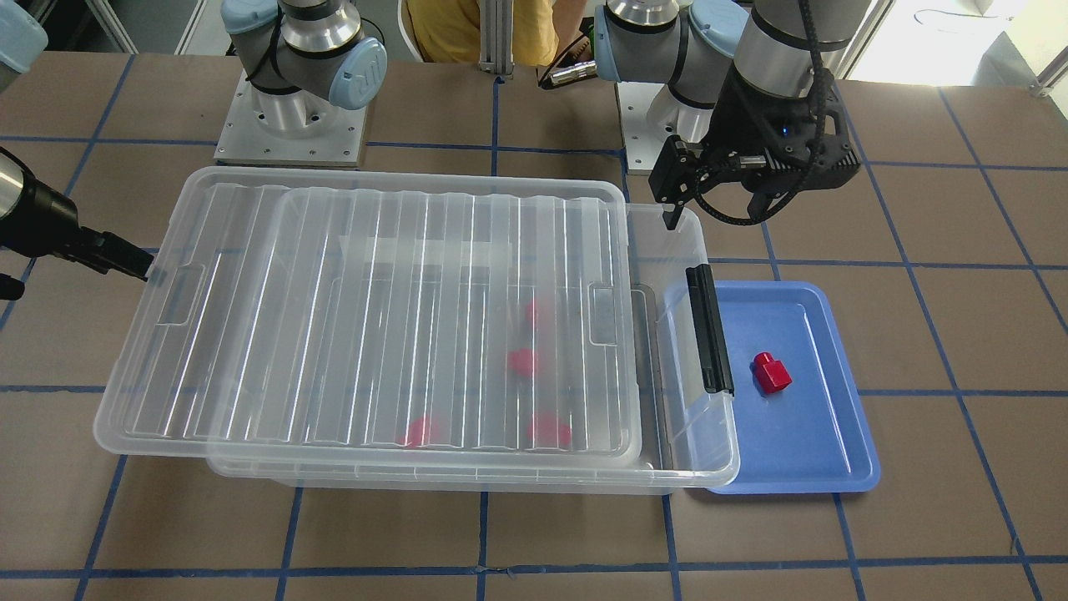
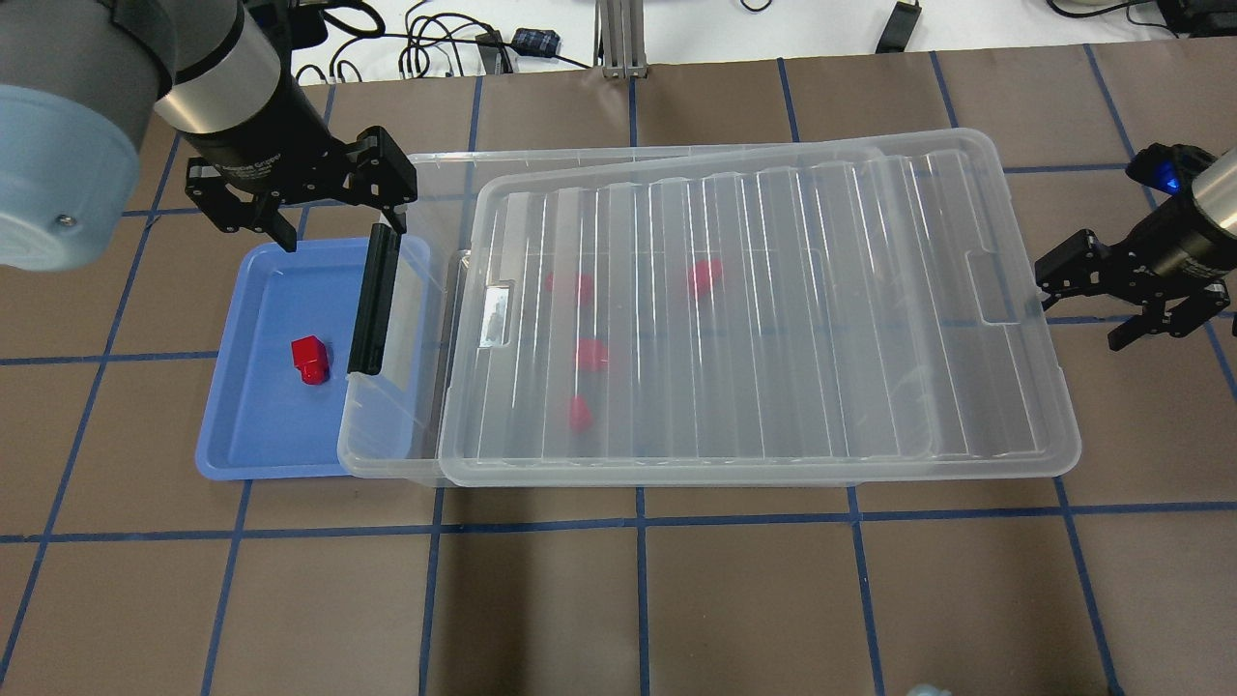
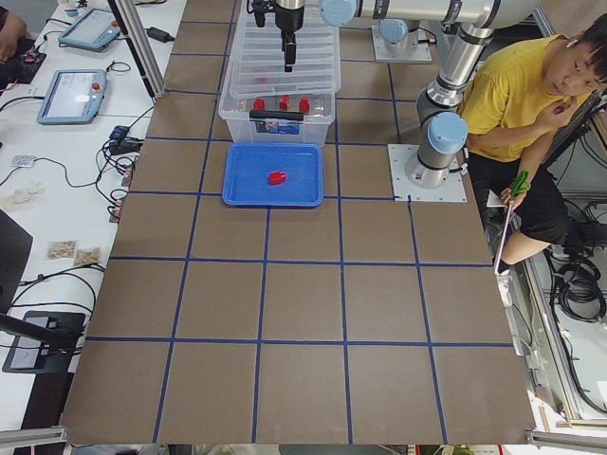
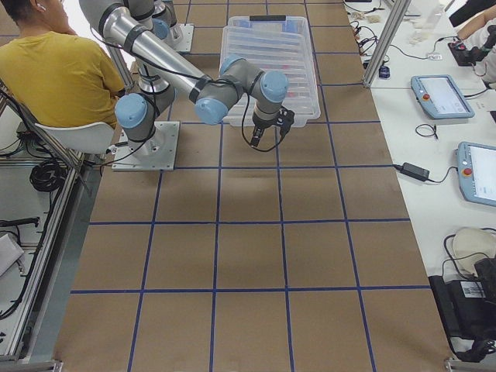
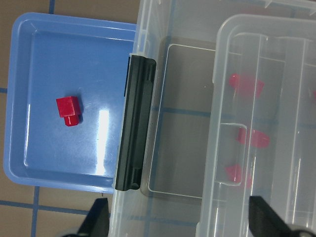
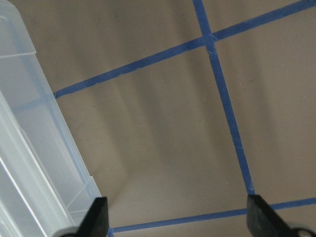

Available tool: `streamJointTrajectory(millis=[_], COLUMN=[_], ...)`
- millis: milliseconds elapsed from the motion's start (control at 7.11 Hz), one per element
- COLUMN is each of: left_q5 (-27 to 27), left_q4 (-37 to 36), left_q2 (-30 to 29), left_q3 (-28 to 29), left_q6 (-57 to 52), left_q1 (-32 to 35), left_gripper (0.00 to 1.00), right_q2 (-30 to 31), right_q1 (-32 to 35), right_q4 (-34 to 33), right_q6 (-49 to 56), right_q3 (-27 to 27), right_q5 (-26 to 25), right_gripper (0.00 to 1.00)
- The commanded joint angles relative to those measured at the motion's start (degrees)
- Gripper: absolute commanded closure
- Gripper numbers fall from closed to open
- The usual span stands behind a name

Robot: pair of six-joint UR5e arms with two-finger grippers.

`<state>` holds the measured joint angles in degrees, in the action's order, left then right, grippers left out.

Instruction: Place red block in blue tray from box

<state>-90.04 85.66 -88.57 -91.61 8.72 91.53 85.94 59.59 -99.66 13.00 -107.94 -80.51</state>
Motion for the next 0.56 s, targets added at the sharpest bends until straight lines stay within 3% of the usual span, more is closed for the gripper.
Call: streamJointTrajectory(millis=[0, 422], left_q5=[-0.2, -0.3], left_q4=[0.0, -0.1], left_q2=[0.2, 0.4], left_q3=[-0.1, -0.2], left_q6=[-0.5, -0.5], left_q1=[0.0, 0.0], left_gripper=[0.0, 0.0], right_q2=[1.0, 2.1], right_q1=[0.0, 0.0], right_q4=[0.0, -0.4], right_q6=[-0.2, -2.6], right_q3=[-0.9, -2.2], right_q5=[0.1, 2.2], right_gripper=[0.0, 0.0])
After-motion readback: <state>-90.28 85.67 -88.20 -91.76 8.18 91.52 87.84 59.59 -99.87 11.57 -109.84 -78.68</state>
